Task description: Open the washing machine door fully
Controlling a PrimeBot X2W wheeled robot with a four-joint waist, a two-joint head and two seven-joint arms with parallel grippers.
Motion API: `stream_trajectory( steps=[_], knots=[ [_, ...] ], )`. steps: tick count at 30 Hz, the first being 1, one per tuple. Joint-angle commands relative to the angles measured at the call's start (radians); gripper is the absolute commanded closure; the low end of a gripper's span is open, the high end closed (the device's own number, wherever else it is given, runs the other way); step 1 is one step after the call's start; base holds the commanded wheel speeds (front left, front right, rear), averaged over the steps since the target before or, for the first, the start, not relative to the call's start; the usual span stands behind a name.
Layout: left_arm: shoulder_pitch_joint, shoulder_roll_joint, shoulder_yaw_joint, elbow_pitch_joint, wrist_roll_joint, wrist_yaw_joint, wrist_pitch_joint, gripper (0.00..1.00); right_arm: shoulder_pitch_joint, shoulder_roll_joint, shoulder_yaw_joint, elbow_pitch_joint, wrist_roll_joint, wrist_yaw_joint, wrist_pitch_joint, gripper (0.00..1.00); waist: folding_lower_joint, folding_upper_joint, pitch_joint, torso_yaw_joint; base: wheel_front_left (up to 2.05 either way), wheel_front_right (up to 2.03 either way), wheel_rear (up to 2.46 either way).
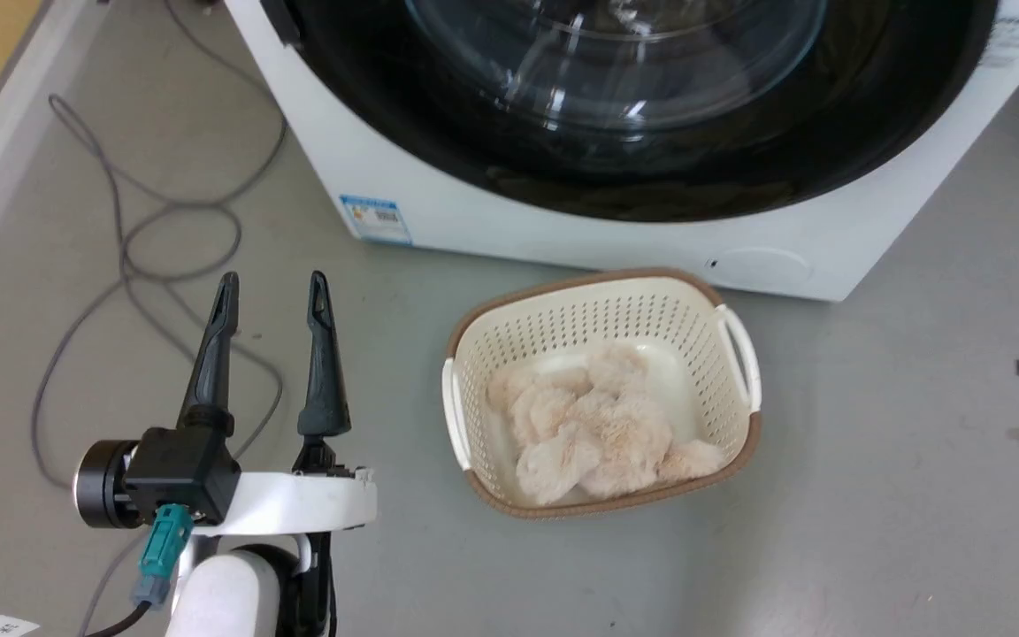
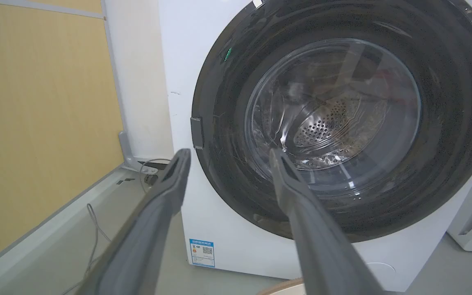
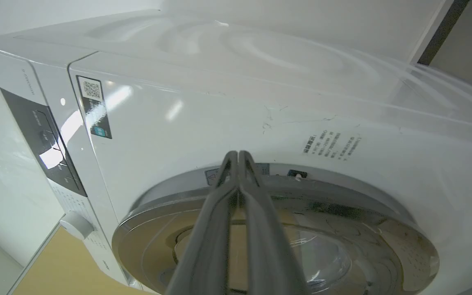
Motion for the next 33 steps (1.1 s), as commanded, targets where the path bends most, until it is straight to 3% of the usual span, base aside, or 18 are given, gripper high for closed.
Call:
stream_trajectory(
  steps=[1, 13, 24, 33],
  knots=[
    [-0.02, 0.001, -0.007, -0.006, -0.006, 0.01, -0.009, 0.0, -0.048, -0.017, 0.01, 0.028, 0.027, 0.001, 0.012, 1.0, -0.0001, 0.0, 0.024, 0.013, 0.0, 0.0, 0.0],
    [-0.055, 0.001, -0.031, -0.006, -0.025, 0.024, -0.017, 0.0, -0.199, -0.07, 0.122, 0.144, -0.024, 0.001, 0.083, 1.0, -0.0001, 0.0, 0.075, 0.043, 0.0, 0.0, 0.0],
    [-0.072, 0.001, -0.039, -0.011, -0.031, 0.029, -0.017, 0.0, -0.314, -0.1, 0.178, 0.239, -0.087, 0.001, 0.084, 1.0, -0.0001, 0.0, 0.121, 0.056, 0.0, 0.0, 0.0],
    [-0.08, 0.001, -0.043, -0.004, -0.033, 0.034, -0.017, 0.0, -0.316, -0.096, 0.237, 0.248, -0.094, 0.001, 0.172, 1.0, -0.0001, 0.0, 0.129, 0.055, 0.0, 0.0, 0.0]
  ],
)
